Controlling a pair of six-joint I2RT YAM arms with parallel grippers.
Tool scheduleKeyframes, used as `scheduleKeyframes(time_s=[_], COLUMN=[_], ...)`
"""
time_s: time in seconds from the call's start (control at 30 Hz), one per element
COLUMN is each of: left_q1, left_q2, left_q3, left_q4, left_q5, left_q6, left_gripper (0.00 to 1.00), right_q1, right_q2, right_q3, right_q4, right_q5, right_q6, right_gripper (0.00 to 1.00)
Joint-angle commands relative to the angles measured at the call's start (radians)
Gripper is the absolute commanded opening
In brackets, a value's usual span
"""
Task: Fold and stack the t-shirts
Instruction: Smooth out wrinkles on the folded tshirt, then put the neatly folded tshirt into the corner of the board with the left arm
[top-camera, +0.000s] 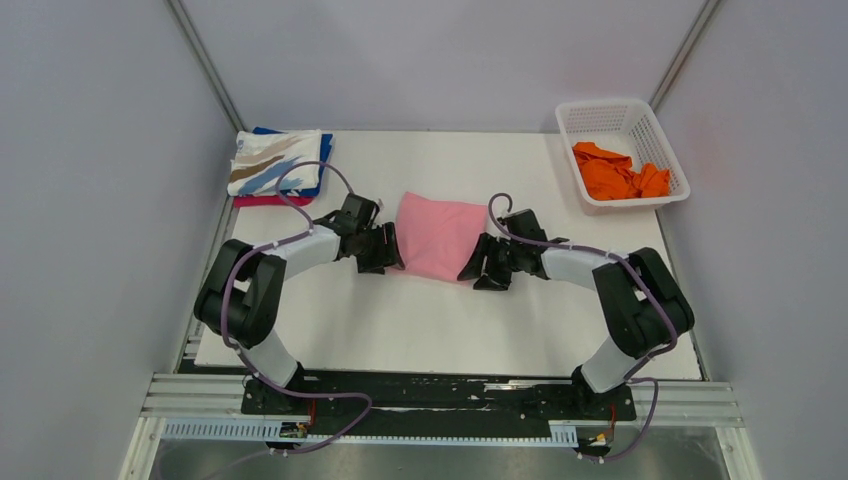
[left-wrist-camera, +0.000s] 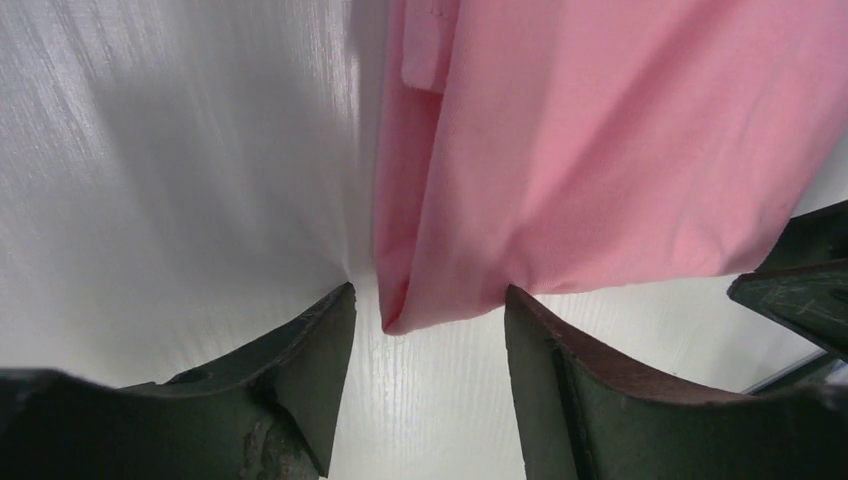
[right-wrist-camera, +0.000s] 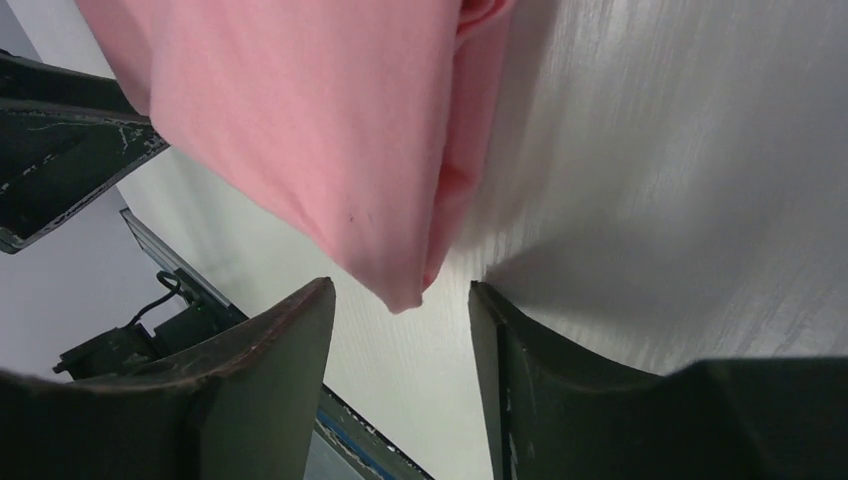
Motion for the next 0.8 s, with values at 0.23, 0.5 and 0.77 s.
scheduleKeyframes(time_s=[0.23, 0.5, 0.77], left_q1=[0.010, 0.011, 0.008], left_q2=[0.074, -0.035, -0.124], left_q3=[-0.002, -0.051, -0.167], left_q4=[0.086, 0.008, 0.013], left_q5=[0.005, -0.130, -0.058], left_q6=[-0.013, -0.014, -0.008], left_gripper=[0.08, 0.00, 0.00], right_q1=[0.014, 0.002, -0.007], right_q2=[0.051, -0.002, -0.064], right_q3=[-0.002, -0.033, -0.092], right_q4=[0.120, 0.029, -0.034], right_q5=[-0.017, 0.002, -0.070], right_q6=[0.020, -0.044, -0.108], right_gripper=[0.17, 0.00, 0.00])
